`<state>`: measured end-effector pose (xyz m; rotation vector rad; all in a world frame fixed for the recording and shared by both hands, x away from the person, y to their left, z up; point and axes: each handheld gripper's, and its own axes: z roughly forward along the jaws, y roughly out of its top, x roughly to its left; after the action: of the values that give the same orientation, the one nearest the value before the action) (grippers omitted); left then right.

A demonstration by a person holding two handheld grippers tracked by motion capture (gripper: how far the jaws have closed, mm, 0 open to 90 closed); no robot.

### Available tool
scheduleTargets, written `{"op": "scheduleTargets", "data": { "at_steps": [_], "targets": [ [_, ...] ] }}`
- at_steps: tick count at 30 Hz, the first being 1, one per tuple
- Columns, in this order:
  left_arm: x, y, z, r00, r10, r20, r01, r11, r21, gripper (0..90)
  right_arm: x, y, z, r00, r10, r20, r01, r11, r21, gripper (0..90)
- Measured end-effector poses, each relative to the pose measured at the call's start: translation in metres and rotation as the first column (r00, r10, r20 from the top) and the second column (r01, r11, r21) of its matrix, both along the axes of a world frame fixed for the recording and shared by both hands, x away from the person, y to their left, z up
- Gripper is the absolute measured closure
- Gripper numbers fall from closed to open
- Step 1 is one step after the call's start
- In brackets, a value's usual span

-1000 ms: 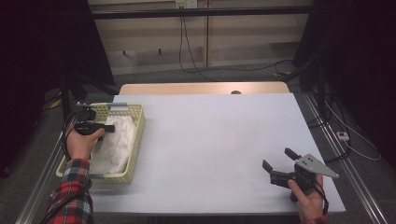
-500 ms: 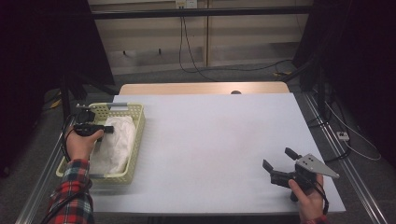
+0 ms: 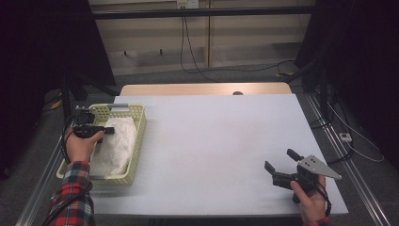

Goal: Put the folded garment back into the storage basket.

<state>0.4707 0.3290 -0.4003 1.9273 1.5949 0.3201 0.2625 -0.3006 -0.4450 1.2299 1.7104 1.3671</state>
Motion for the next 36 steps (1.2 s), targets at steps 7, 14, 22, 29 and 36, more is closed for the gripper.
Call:
{"op": "scheduleTargets", "data": {
  "at_steps": [7, 14, 22, 29, 36],
  "targets": [
    [-0.002, 0.002, -0.001, 0.9999, 0.01, 0.013, -0.01, 0.9999, -0.003, 61.7, 0.001, 0.001, 0.0, 1.0, 0.002, 0.001, -0.002, 1.0, 0.0, 3.9],
    [-0.004, 0.005, -0.001, 0.9997, 0.018, 0.019, -0.018, 0.9998, 0.004, 59.1, 0.002, 0.003, 0.0, 1.0, 0.009, 0.002, -0.009, 1.0, 0.001, 3.9],
    [-0.008, 0.01, -0.001, 0.9995, 0.027, 0.017, -0.027, 0.9996, 0.012, 59.3, 0.004, 0.005, 0.0, 0.9999, 0.017, 0.0, -0.017, 1.0, 0.0, 3.9],
    [-0.01, 0.014, 0.001, 0.9995, 0.026, 0.017, -0.026, 0.9996, 0.011, 58.6, 0.006, 0.006, -0.001, 0.9997, 0.023, 0.0, -0.023, 1.0, -0.007, 3.9],
    [-0.011, 0.014, 0.007, 0.9996, 0.023, 0.018, -0.023, 0.9997, 0.01, 57.6, 0.005, 0.006, 0.0, 0.9998, 0.018, 0.001, -0.018, 1.0, -0.002, 3.9]
  ]
}}
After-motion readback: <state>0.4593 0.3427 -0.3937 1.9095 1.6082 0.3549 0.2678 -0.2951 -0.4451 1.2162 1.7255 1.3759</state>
